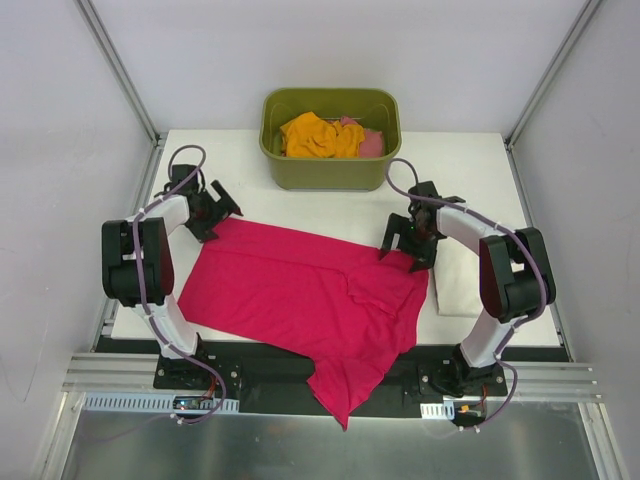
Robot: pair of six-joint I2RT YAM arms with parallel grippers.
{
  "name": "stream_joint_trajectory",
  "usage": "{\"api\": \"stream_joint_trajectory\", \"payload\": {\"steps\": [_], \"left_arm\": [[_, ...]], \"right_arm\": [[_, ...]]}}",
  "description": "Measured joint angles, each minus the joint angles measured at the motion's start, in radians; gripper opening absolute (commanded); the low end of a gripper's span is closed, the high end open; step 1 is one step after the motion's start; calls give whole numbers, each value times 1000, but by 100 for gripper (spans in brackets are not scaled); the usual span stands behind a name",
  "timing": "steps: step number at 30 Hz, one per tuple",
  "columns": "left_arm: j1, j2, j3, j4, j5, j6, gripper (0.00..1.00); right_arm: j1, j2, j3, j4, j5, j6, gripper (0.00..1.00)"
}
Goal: Fold and stack the t-shirts
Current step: Fold the flattened tshirt in 1/3 of the way
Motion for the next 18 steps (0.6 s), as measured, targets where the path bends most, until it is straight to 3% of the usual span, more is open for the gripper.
{"api": "stream_joint_trajectory", "payload": {"steps": [6, 18], "left_arm": [[42, 0, -7, 3, 29, -25, 99], [58, 63, 71, 1, 29, -50, 99]], "right_arm": [[-1, 34, 41, -32, -6, -9, 97], [-53, 336, 479, -101, -47, -69, 97]]}}
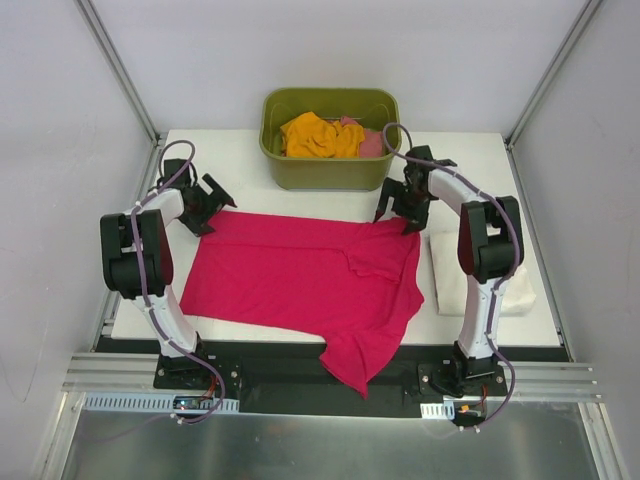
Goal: Fold and stack the t-shirts
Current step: Fold the flattened tshirt in 1/3 of the way, then grap the side of the flattened tshirt closest away from the robot with both arms
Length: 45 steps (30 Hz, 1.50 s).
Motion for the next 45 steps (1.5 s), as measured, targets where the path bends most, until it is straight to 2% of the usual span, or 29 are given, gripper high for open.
{"api": "stream_joint_trajectory", "payload": {"steps": [9, 15, 20, 26, 28, 30, 35, 36, 42, 45], "left_arm": [[6, 78, 106, -3, -2, -21, 99], [6, 78, 123, -3, -2, -21, 99], [6, -36, 27, 2, -6, -21, 99], [6, -330, -194, 2, -11, -29, 99], [6, -415, -257, -1, -12, -35, 99], [6, -494, -332, 5, -8, -47, 99], [6, -661, -532, -12, -11, -63, 99], [6, -690, -557, -21, -15, -66, 100], [6, -919, -650, -130, -154, -102, 99], [6, -996, -650, -185, -247, -124, 99]], "right_arm": [[-45, 135, 223, 0, -46, -83, 97], [-47, 122, 227, 7, -45, -152, 97], [-42, -102, -24, 44, -27, -183, 97], [15, -551, -381, 73, 34, -157, 97], [66, -682, -491, 74, 65, -116, 99], [125, -779, -605, 69, 103, -59, 96], [303, -861, -810, 20, 189, 63, 95], [348, -867, -823, 11, 206, 68, 94], [813, -875, -769, -18, 327, 55, 92], [968, -820, -711, -29, 360, 48, 90]]}}
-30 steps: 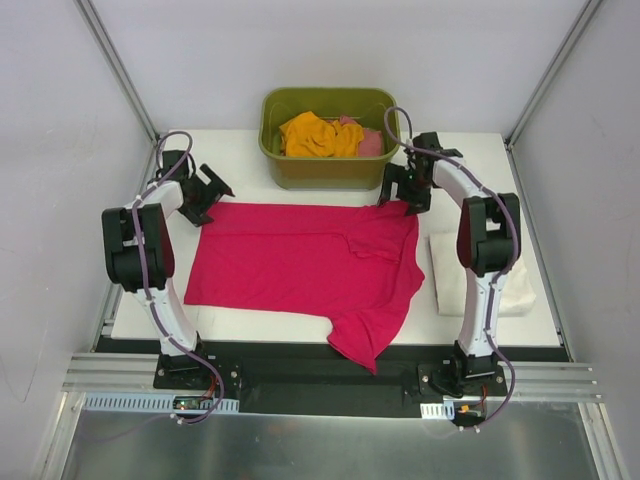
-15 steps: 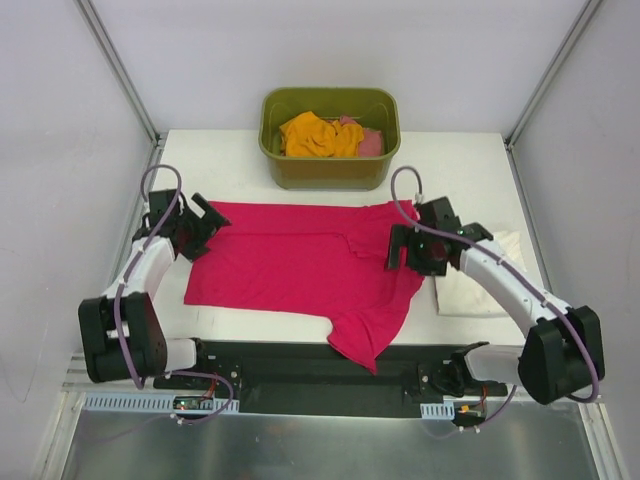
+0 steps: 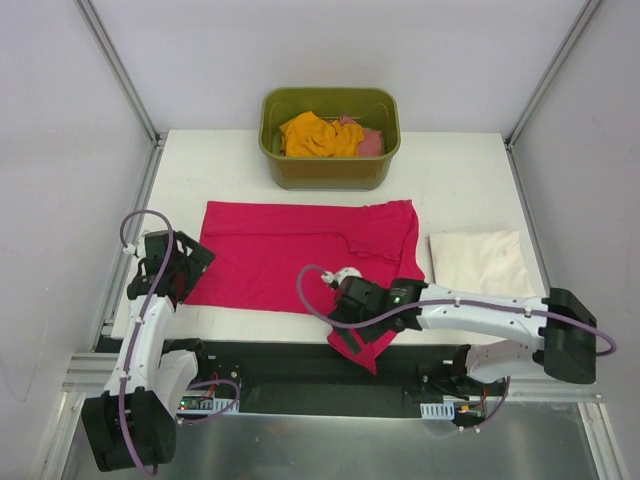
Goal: Fold and stack the t-shirts
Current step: Grap the side of the flattened tshirt closest away from the robot with both arms
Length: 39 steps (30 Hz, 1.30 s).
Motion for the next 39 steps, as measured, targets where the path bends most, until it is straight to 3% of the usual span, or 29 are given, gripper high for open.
{"api": "stream_joint_trajectory", "payload": {"steps": [4, 6, 11, 19, 25, 28, 29, 30, 32, 39], "left_arm": [[0, -45, 0, -77, -94, -35, 96], [0, -41, 0, -108, -123, -46, 88], [0, 10, -5, -156, -183, -68, 78], [0, 107, -48, -179, -267, -115, 44], [0, 216, -38, -153, -283, -131, 39], [0, 264, -15, -147, -285, -130, 31], [0, 277, -8, -146, -285, -131, 27], [0, 293, 2, -143, -285, -130, 15], [0, 313, 12, -132, -285, -129, 0], [0, 310, 9, -99, -280, -121, 0]], "right_arm": [[122, 98, 34, -6, 14, 1, 88], [141, 122, 34, -17, 14, 2, 86], [156, 117, 1, -4, -24, 3, 82], [163, 109, -57, 40, -66, -6, 81], [163, 100, -73, 71, -66, -16, 81], [163, 92, -87, 79, -67, -18, 80], [163, 89, -92, 81, -70, -18, 79], [163, 84, -99, 85, -75, -18, 76], [163, 76, -108, 89, -85, -20, 71], [163, 81, -112, 96, -105, -17, 63]]}}
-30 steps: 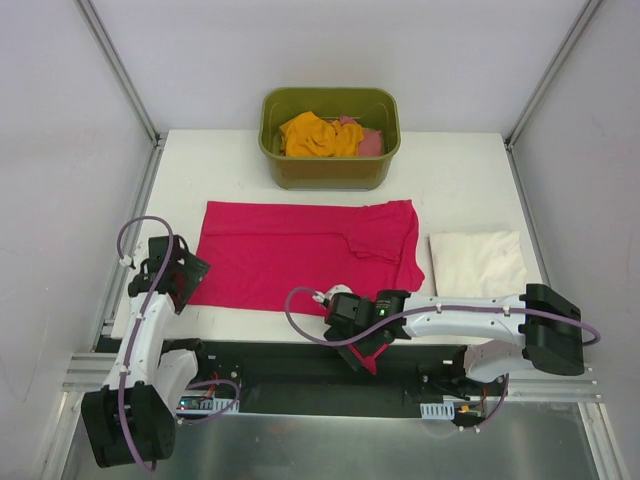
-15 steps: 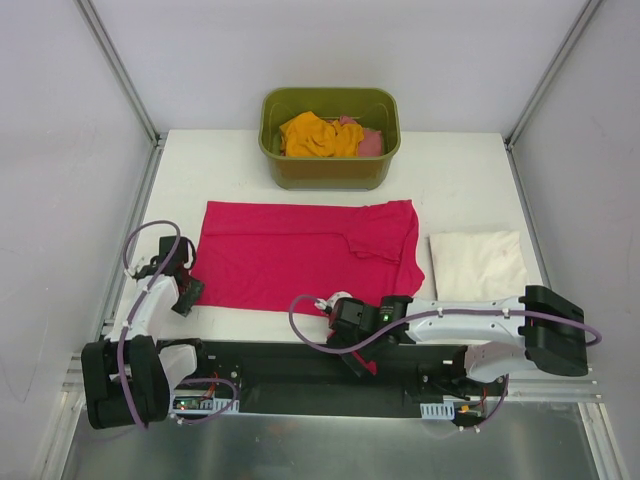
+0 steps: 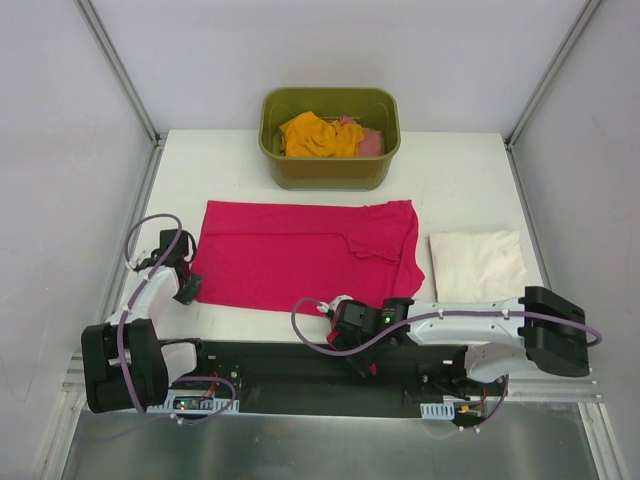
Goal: Fold and stack the t-shirts
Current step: Grap the side of the flattened tshirt closest away from the robot with both arms
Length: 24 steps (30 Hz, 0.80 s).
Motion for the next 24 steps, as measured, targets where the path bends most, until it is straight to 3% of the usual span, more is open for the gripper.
{"api": "stream_joint_trajectory", "payload": {"steps": [5, 8, 9, 18, 24], "left_arm": [[0, -45, -30, 24, 0, 13, 0], [0, -70, -44, 33, 1, 20, 0], [0, -77, -47, 34, 1, 21, 0], [0, -148, -48, 54, 17, 46, 0], [0, -173, -42, 58, 33, 53, 0]], "right_arm": [[0, 51, 0, -16, 6, 22, 51], [3, 65, 0, -21, 5, 37, 25], [5, 69, 0, -22, 5, 41, 3], [3, 53, 105, -209, 99, 47, 1], [-106, 2, 227, -346, 173, -6, 1]]}}
